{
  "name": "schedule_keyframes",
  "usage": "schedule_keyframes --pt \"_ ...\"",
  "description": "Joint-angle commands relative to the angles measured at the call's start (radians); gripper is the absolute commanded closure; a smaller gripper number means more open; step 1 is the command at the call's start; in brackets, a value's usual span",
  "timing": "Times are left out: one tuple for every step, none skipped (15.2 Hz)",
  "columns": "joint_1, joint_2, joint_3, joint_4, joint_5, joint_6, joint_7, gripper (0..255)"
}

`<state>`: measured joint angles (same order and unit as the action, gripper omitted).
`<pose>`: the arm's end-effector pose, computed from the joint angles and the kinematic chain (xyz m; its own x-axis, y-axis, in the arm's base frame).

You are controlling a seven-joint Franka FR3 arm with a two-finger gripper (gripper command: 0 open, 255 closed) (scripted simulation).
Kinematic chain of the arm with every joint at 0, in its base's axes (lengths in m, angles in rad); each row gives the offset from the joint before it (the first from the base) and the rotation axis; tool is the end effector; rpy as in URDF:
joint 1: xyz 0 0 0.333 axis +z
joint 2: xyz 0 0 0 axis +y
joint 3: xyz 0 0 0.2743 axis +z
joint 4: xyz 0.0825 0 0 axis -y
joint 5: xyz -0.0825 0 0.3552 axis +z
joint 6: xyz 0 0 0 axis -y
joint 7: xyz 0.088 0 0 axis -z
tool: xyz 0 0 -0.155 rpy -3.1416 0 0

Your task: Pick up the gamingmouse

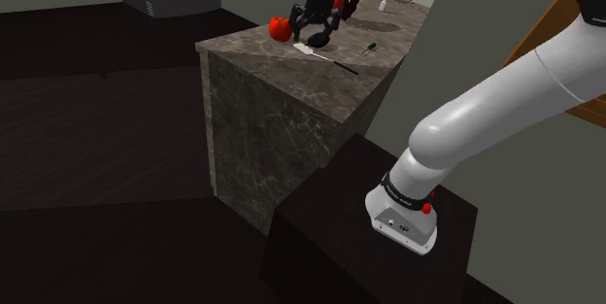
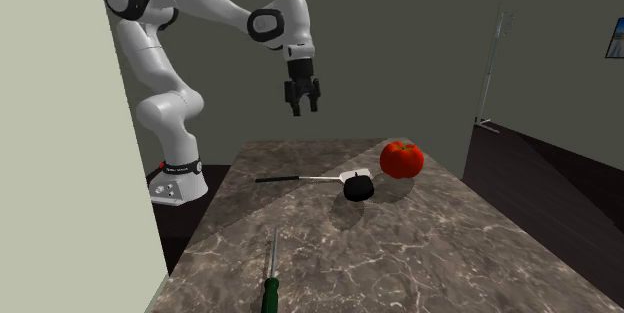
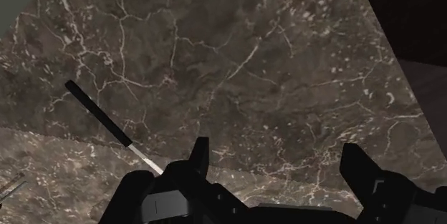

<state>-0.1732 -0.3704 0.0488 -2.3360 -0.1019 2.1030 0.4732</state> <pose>0.4412 -0.0643 0.4170 0.8399 -0.5157 0.1694 -0.5285 -0.8481 0.0385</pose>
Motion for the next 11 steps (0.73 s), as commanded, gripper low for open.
schedule_keyframes --pt "-0.026 0.062 -0.009 0.024 -0.009 0.056 0.047 0" --pt "-0.038 0.091 -0.013 0.040 -0.013 0.078 0.071 0" --pt "-0.049 0.120 -0.018 0.057 -0.017 0.099 0.095 0" --pt "-0.059 0.148 -0.023 0.073 -0.021 0.119 0.118 0" --pt "-0.070 0.176 -0.028 0.091 -0.025 0.138 0.141 0" --pt "-0.080 0.204 -0.033 0.108 -0.028 0.157 0.164 0" --pt "-0.090 0.231 -0.039 0.127 -0.032 0.174 0.187 0" --pt "-0.099 0.258 -0.045 0.145 -0.035 0.191 0.209 0" --pt "-0.109 0.285 -0.052 0.164 -0.037 0.207 0.232 0" --pt "-0.118 0.311 -0.059 0.183 -0.039 0.223 0.253 0" --pt "-0.126 0.337 -0.066 0.202 -0.041 0.238 0.275 0"
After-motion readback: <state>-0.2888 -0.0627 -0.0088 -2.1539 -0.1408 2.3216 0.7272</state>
